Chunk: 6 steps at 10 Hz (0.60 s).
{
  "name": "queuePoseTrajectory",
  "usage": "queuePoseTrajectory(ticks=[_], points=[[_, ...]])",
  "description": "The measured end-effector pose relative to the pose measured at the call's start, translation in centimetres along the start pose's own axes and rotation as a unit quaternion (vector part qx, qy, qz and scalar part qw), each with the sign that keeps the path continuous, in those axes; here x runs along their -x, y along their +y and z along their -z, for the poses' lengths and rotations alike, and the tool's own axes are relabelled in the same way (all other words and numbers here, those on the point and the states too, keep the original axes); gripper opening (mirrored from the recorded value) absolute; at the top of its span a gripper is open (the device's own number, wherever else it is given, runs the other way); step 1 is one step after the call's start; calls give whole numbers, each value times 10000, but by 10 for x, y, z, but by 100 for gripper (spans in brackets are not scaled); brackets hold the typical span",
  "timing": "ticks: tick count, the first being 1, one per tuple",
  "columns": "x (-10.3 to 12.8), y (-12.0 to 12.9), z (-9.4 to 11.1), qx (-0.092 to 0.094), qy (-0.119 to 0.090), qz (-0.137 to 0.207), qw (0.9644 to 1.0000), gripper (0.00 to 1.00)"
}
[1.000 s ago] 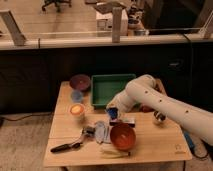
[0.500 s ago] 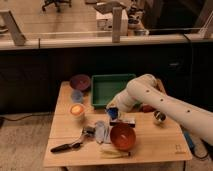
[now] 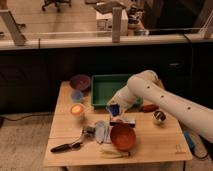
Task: Place sponge in tray
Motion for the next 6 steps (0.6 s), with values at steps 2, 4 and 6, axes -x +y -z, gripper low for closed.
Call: queuePoseTrajectory(ticks=[2, 4, 6], points=[[-28, -26, -2, -12, 91, 261, 9996, 0], [-48, -50, -5, -74, 279, 449, 9986, 0], [-53, -62, -11, -115, 430, 445, 9980, 0]])
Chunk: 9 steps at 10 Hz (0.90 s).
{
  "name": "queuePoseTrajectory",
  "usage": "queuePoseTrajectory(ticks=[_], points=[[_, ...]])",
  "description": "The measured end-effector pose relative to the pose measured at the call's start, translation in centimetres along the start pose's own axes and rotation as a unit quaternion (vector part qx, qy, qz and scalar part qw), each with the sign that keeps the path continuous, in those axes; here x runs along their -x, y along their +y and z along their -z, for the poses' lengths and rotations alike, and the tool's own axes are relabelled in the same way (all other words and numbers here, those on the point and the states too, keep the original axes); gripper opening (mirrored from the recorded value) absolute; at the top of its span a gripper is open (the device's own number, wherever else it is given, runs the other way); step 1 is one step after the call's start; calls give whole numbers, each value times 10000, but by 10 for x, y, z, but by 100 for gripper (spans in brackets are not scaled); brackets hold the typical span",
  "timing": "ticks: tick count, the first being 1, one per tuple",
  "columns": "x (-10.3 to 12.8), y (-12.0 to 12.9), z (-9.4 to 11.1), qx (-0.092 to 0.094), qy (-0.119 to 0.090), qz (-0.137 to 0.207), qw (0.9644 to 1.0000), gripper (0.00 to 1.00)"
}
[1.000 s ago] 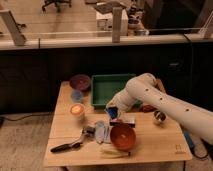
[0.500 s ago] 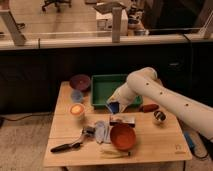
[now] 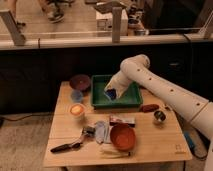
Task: Place sponge in tray
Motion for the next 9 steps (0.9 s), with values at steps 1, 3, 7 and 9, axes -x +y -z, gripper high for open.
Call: queuePoseTrajectory(ticks=[1, 3, 7, 9], points=[[-2, -2, -6, 0, 53, -99, 9999, 0], [-2, -6, -17, 14, 112, -274, 9996, 0], [-10, -7, -42, 82, 25, -825, 9966, 0], [-15, -5, -54, 132, -31, -963, 9953, 0]])
